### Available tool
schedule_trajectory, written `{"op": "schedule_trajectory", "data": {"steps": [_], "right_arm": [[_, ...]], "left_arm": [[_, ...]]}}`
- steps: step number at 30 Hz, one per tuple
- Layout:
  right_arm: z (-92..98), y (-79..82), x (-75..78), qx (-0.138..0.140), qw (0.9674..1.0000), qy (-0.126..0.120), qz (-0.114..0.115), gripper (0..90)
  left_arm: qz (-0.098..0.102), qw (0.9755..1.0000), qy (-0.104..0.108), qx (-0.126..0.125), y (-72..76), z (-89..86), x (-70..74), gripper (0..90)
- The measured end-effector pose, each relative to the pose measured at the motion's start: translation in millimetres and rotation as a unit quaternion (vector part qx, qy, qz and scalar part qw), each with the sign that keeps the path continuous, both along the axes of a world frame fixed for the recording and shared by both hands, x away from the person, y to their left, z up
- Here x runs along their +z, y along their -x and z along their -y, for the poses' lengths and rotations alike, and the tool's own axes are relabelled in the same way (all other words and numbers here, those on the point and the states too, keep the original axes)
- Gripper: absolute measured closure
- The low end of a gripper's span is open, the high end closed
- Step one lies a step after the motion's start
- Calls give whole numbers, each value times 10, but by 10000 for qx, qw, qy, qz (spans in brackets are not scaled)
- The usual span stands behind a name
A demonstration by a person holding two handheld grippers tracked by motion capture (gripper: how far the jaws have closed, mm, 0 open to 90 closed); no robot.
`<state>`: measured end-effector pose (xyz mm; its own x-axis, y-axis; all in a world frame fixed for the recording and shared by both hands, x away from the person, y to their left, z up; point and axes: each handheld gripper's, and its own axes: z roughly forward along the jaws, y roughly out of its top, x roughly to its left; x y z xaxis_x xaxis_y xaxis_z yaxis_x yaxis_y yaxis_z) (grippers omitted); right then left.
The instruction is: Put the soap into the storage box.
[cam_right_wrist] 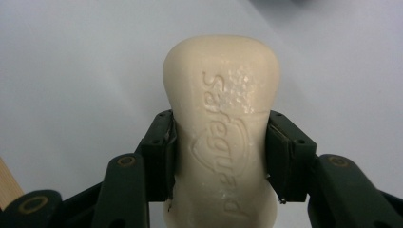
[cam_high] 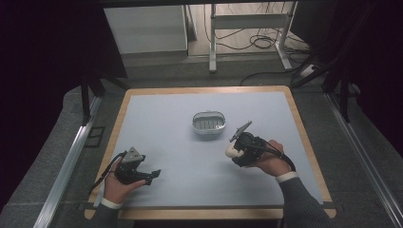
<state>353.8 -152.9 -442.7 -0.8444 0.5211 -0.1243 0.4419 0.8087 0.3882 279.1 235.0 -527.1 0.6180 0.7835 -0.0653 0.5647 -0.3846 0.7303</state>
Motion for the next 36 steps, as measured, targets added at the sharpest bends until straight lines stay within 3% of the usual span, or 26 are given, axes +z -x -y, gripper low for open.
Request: {"op": "schedule_trajectory", "data": {"steps": [15,36], "right_arm": [[-106,-173,104,75,10000,18,35,495],[-137,-340,130,46,10000,-40,72,495]], "left_arm": [[2,10000,1,-6,-2,2,-3,130],[-23,10000,-6,-26,-5,19,-15,130]]}}
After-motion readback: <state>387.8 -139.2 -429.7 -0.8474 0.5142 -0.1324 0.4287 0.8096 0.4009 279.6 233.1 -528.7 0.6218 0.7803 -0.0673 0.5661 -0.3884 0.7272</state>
